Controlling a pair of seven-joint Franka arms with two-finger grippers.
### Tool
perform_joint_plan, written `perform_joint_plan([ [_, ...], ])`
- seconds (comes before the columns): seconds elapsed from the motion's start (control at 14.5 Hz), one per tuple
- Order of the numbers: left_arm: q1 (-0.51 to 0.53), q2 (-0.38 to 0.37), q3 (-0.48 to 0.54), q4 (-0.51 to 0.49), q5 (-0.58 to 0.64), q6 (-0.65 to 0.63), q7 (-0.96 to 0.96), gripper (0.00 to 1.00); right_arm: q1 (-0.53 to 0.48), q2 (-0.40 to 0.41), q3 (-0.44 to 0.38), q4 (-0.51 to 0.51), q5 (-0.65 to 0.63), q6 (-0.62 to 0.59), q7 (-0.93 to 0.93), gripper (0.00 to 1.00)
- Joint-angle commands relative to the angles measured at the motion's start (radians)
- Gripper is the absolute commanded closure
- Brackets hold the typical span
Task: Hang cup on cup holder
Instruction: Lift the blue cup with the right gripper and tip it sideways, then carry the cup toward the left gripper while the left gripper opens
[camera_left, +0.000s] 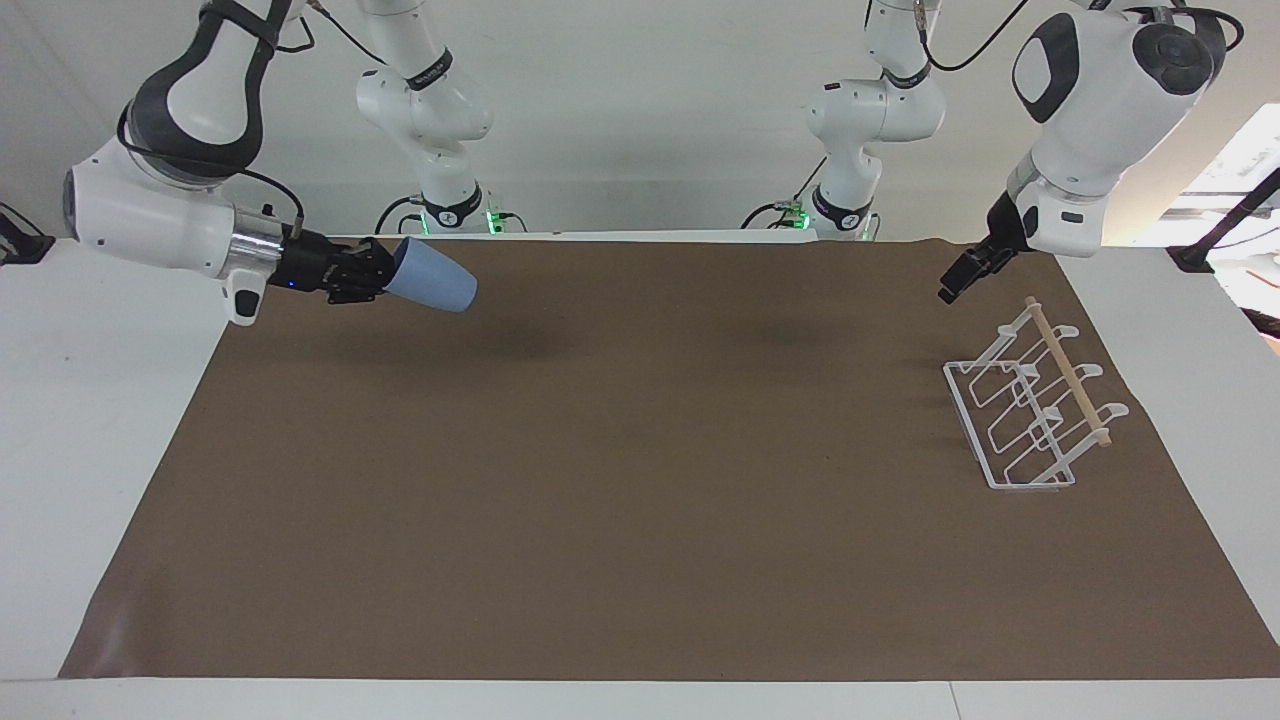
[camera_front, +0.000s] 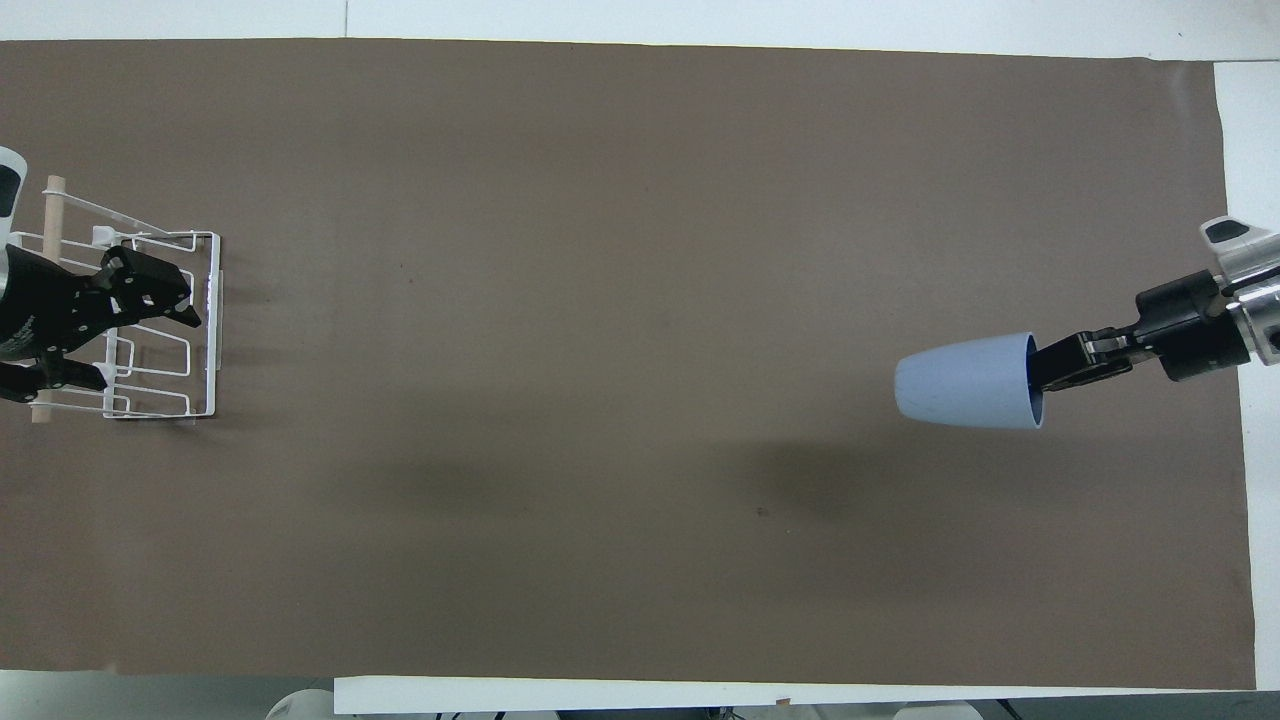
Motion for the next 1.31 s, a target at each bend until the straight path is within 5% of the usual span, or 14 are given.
perform_joint_plan([
  [0.0,-0.089,-0.018,0.007,-0.02,-0.047,0.069,-0.307,0.0,0.12,-0.041,0.008,-0.065,0.207,0.01,0.21,1.0],
  [0.21,-0.165,0.002,0.007,0.012,-0.143,0.139,-0.659,0.0,0.306,-0.035,0.008,-0.064,0.394,0.235,0.375,1.0],
  [0.48,-0.226,0.066,0.007,0.167,-0.21,0.089,-1.012,0.0,0.616,-0.008,0.009,-0.064,0.549,0.72,0.469,1.0],
  [0.69,-0.226,0.094,0.009,0.201,-0.311,0.104,-1.132,0.0,0.679,0.026,0.009,-0.049,0.6,0.777,0.542,1.0],
  [1.24,-0.3,0.082,0.002,0.1,-0.325,0.173,-1.123,0.01,0.698,0.084,0.011,0.022,0.632,0.822,0.615,1.0],
])
